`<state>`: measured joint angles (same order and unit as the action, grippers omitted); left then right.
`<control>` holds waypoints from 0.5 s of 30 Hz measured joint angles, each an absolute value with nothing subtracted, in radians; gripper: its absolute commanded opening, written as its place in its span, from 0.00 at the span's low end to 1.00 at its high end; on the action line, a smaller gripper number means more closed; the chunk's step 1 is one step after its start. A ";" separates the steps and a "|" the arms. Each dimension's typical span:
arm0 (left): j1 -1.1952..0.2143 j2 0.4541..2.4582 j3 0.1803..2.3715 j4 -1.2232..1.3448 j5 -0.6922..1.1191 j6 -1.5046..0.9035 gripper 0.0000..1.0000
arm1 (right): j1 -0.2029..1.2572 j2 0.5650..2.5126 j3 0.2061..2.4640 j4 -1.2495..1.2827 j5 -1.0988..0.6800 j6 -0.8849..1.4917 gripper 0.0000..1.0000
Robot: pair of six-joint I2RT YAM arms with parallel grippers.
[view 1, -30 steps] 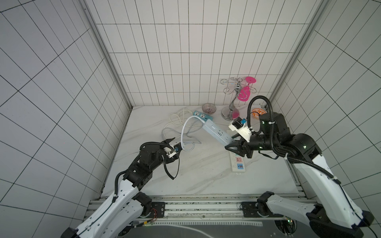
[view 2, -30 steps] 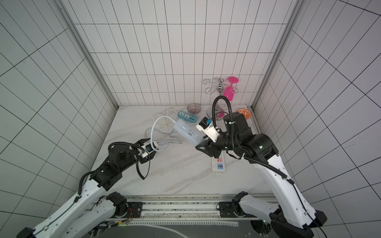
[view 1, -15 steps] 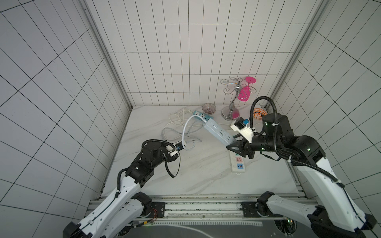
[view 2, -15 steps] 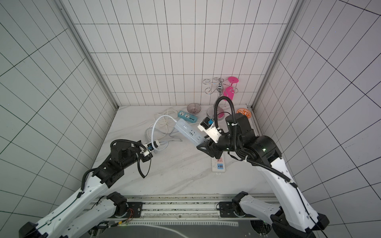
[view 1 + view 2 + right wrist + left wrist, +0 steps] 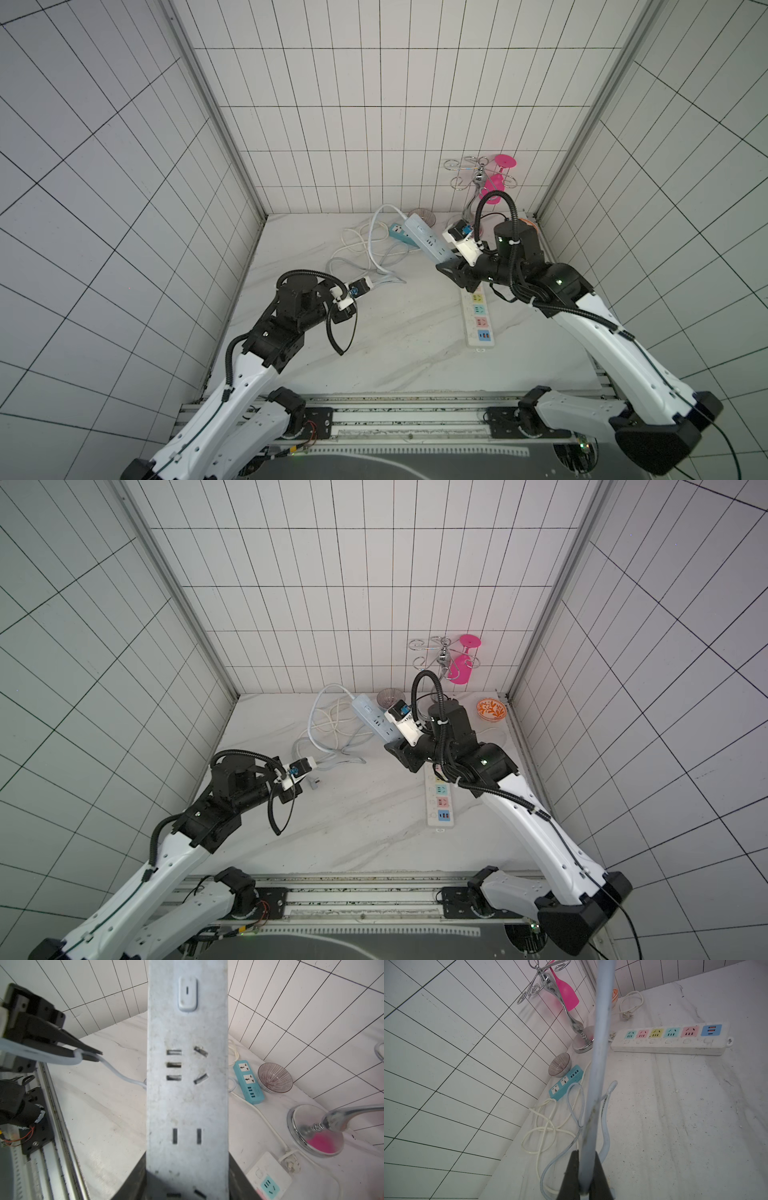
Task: Wrap the cord around the power strip
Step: Wrap the power cord around the power strip.
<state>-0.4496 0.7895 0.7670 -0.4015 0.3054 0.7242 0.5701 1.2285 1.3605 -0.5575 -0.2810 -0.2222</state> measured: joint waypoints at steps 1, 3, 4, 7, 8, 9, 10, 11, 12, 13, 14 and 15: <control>-0.450 0.780 0.761 -0.406 0.305 0.725 0.00 | 0.570 1.256 1.361 -0.524 -0.276 -0.222 0.00; -0.450 0.760 0.747 -0.414 0.308 0.726 0.00 | 0.569 1.314 1.361 -0.436 -0.268 -0.222 0.00; -0.451 0.757 0.742 -0.416 0.308 0.727 0.00 | 0.569 1.335 1.362 -0.404 -0.266 -0.223 0.00; -0.453 0.769 0.738 -0.423 0.308 0.735 0.00 | 0.561 1.386 1.367 -0.318 -0.326 -0.230 0.00; -0.455 0.778 0.738 -0.424 0.308 0.739 0.00 | 0.554 1.399 1.374 -0.300 -0.364 -0.235 0.00; -0.456 0.793 0.740 -0.424 0.309 0.743 0.00 | 0.545 1.412 1.388 -0.295 -0.418 -0.242 0.00; -0.458 0.809 0.744 -0.427 0.310 0.748 0.00 | 0.535 1.422 1.404 -0.293 -0.468 -0.246 0.00; -0.458 0.834 0.753 -0.432 0.310 0.755 0.00 | 0.522 1.430 1.424 -0.293 -0.535 -0.252 0.00; -0.458 0.863 0.768 -0.440 0.310 0.764 0.00 | 0.507 1.434 1.446 -0.293 -0.602 -0.258 0.00; -0.457 0.887 0.783 -0.447 0.310 0.771 0.00 | 0.494 1.434 1.462 -0.294 -0.657 -0.262 0.00; -0.457 0.918 0.805 -0.456 0.309 0.780 0.00 | 0.478 1.433 1.482 -0.294 -0.724 -0.266 0.00; -0.457 0.946 0.828 -0.464 0.310 0.788 0.00 | 0.460 1.431 1.502 -0.293 -0.793 -0.266 0.00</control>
<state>-0.4572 0.9463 0.8284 -0.4644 0.3096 0.7879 0.4599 1.4311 1.5024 -0.2932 -0.7929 -0.2665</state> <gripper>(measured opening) 0.068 0.455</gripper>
